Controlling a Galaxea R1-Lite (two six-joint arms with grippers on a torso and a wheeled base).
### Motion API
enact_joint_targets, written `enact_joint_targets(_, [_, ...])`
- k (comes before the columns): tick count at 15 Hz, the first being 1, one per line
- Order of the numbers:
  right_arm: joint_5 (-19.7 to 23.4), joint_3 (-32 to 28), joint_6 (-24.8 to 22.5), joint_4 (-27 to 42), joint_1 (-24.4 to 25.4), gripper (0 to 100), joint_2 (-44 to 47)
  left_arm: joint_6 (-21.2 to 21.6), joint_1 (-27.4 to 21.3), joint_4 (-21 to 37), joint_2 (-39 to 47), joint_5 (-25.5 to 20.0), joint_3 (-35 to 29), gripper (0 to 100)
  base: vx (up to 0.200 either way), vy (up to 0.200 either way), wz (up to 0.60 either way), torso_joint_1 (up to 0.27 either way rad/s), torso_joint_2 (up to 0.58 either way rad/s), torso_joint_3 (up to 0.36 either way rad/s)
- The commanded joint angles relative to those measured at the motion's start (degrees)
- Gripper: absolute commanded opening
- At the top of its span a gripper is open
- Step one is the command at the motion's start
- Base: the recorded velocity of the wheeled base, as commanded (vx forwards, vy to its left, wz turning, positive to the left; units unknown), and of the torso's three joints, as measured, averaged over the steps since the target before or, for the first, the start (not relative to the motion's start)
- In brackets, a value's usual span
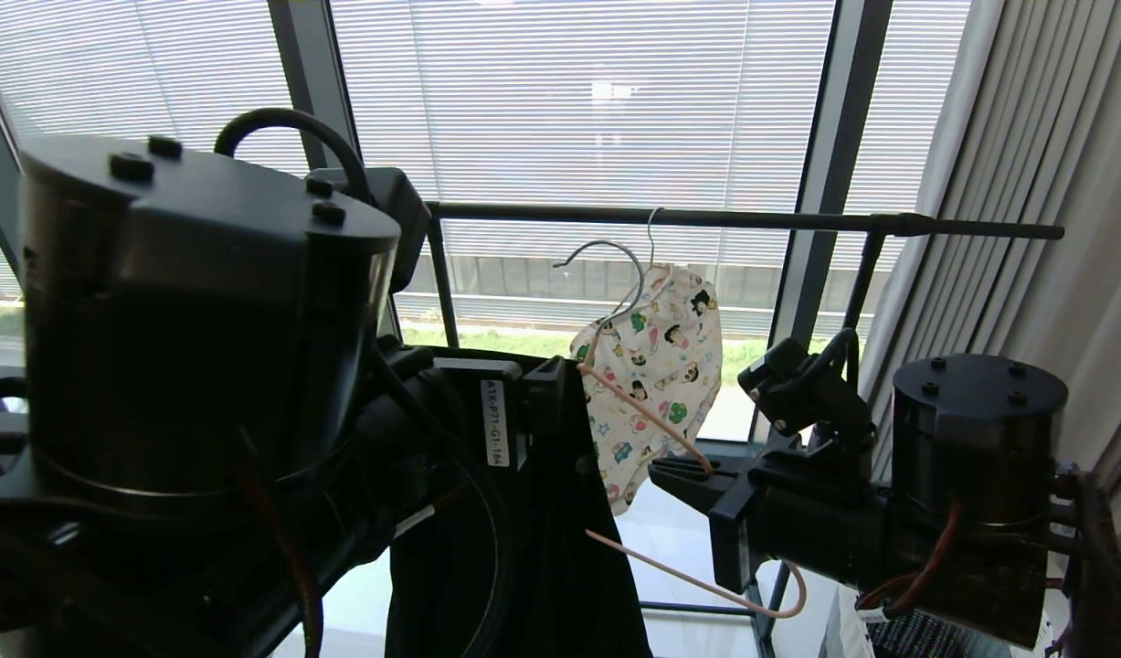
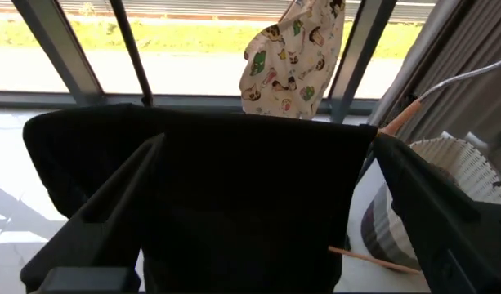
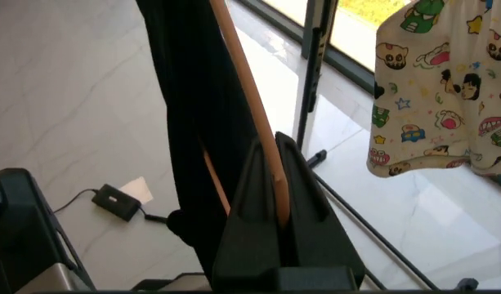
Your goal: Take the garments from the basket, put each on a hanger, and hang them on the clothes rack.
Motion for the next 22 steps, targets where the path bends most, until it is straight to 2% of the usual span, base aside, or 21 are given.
enact_joint_targets(1, [-0.02, 1.56, -0.98, -1.54, -0.67, 0, -0.46, 4.16, 0.01, 0.02, -5.62, -0.2, 3.98, 100, 0.0, 0.0, 0.0, 0.0, 0.0, 0.0])
enact_joint_targets(3, [0.42, 4.02, -5.28, -2.68, -1.9, 0, -1.33, 11.55, 1.06, 0.02, -12.3, -2.13, 10.83, 100, 0.0, 0.0, 0.0, 0.0, 0.0, 0.0])
enact_joint_targets(4, [1.21, 5.69, -6.87, -2.68, -2.16, 0, -2.39, 15.85, 3.52, 0.02, -16.17, -4.59, 14.52, 100, 0.0, 0.0, 0.0, 0.0, 0.0, 0.0])
enact_joint_targets(6, [4.81, 8.41, -8.27, -2.68, -2.34, 0, -4.06, 22.62, 5.89, -0.16, -22.93, -12.33, 20.32, 100, 0.0, 0.0, 0.0, 0.0, 0.0, 0.0])
enact_joint_targets(7, [6.83, 10.17, -10.21, -2.77, -2.34, 0, -5.03, 27.28, 7.65, -0.16, -27.24, -19.89, 24.1, 100, 0.0, 0.0, 0.0, 0.0, 0.0, 0.0])
enact_joint_targets(8, [8.68, 11.14, -12.32, -2.68, -2.34, 0, -5.55, 31.23, 8.27, -0.16, -29.44, -24.46, 26.48, 100, 0.0, 0.0, 0.0, 0.0, 0.0, 0.0])
enact_joint_targets(9, [10.17, 11.66, -13.9, -2.68, -2.34, 0, -5.64, 33.17, 8.27, -0.24, -30.4, -26.65, 27.62, 100, 0.0, 0.0, 0.0, 0.0, 0.0, 0.0])
enact_joint_targets(11, [14.39, 13.25, -20.66, -2.59, -2.08, 0, -5.73, 38.0, 8.09, -1.21, -30.67, -38.34, 30.61, 100, 0.0, 0.0, 0.0, 0.0, 0.0, 0.0])
enact_joint_targets(12, [14.92, 13.42, -21.98, -2.59, -1.73, 0, -5.55, 39.67, 8.09, -1.21, -29.79, -42.03, 31.22, 100, 0.0, 0.0, 0.0, 0.0, 0.0, 0.0])
enact_joint_targets(13, [15.01, 13.33, -22.6, -2.59, -1.11, 0, -5.38, 39.85, 8.09, -1.3, -28.29, -43.62, 31.66, 100, 0.0, 0.0, 0.0, 0.0, 0.0, 0.0])
enact_joint_targets(14, [15.01, 13.33, -23.13, -2.59, -0.32, 0, -5.38, 39.76, 8.09, -1.83, -26.19, -43.7, 31.84, 100, 0.0, 0.0, 0.0, 0.0, 0.0, 0.0])
enact_joint_targets(18, [14.74, 13.07, -24.09, -2.59, 1.88, 0, -5.64, 39.58, 8.09, -10.44, -16.87, -43.88, 32.72, 100, 0.0, 0.0, 0.0, 0.0, 0.0, 0.0])
enact_joint_targets(21, [14.74, 12.98, -24.09, -2.59, 2.23, 0, -5.9, 39.67, 8.09, -10.61, -15.99, -46.25, 34.65, 100, 0.0, 0.0, 0.0, 0.0, 0.0, 0.0])
enact_joint_targets(22, [14.65, 12.98, -24.09, -2.59, 2.23, 0, -5.9, 39.67, 8.09, -10.61, -15.99, -46.96, 34.74, 0, 0.0, 0.0, 0.0, 0.0, 0.0, 0.0])
